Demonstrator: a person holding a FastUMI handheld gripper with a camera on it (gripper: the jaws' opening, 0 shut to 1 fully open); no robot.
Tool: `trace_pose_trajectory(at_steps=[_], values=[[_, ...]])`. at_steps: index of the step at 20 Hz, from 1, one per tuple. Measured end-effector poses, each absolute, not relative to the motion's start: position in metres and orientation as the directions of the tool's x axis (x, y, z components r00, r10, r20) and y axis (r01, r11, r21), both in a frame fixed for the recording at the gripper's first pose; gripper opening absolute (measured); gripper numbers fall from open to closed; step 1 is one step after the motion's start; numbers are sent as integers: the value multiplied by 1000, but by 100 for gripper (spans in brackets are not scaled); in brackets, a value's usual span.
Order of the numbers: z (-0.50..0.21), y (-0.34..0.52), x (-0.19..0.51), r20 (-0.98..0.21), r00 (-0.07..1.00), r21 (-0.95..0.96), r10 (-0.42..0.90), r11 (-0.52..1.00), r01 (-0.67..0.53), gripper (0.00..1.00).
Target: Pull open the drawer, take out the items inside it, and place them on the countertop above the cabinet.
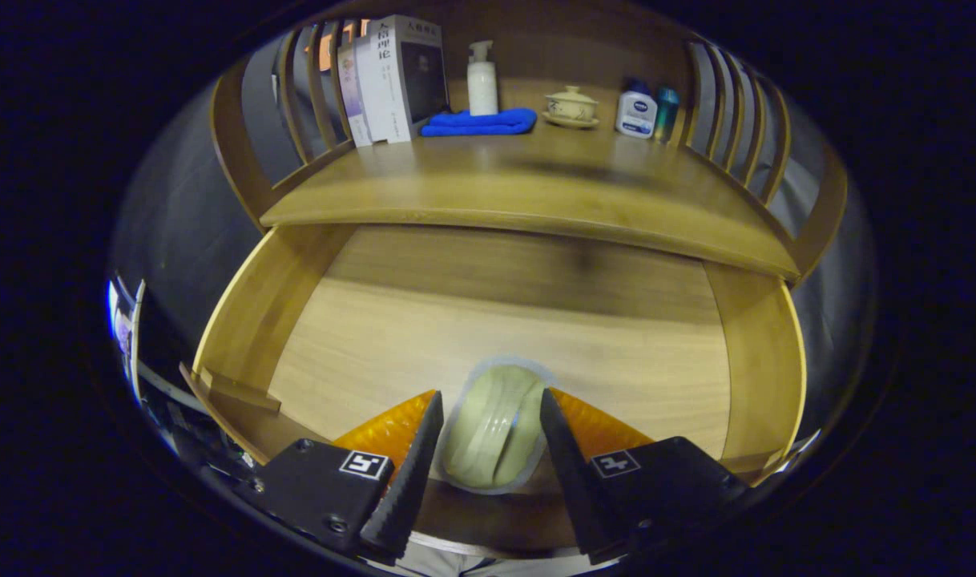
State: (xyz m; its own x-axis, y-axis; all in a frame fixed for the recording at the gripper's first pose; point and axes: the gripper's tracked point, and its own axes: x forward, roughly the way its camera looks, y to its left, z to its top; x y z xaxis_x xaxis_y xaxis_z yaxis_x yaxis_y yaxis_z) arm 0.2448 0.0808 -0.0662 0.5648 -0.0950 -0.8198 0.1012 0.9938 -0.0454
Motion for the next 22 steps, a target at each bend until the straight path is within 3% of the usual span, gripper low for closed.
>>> trace_pose_trajectory(at_steps=[4, 8, 12, 17, 22], values=[[-76, 81, 244, -839, 538, -36, -85, 994, 102, 57], [-85, 79, 243, -850, 521, -35, -81, 995, 97, 50], [-81, 79, 247, -834, 550, 7, -54, 994, 108, 23], [-59, 81, 252, -793, 609, 36, -23, 996, 86, 19], [-1, 82, 262, -667, 744, -7, -36, 999, 42, 19]])
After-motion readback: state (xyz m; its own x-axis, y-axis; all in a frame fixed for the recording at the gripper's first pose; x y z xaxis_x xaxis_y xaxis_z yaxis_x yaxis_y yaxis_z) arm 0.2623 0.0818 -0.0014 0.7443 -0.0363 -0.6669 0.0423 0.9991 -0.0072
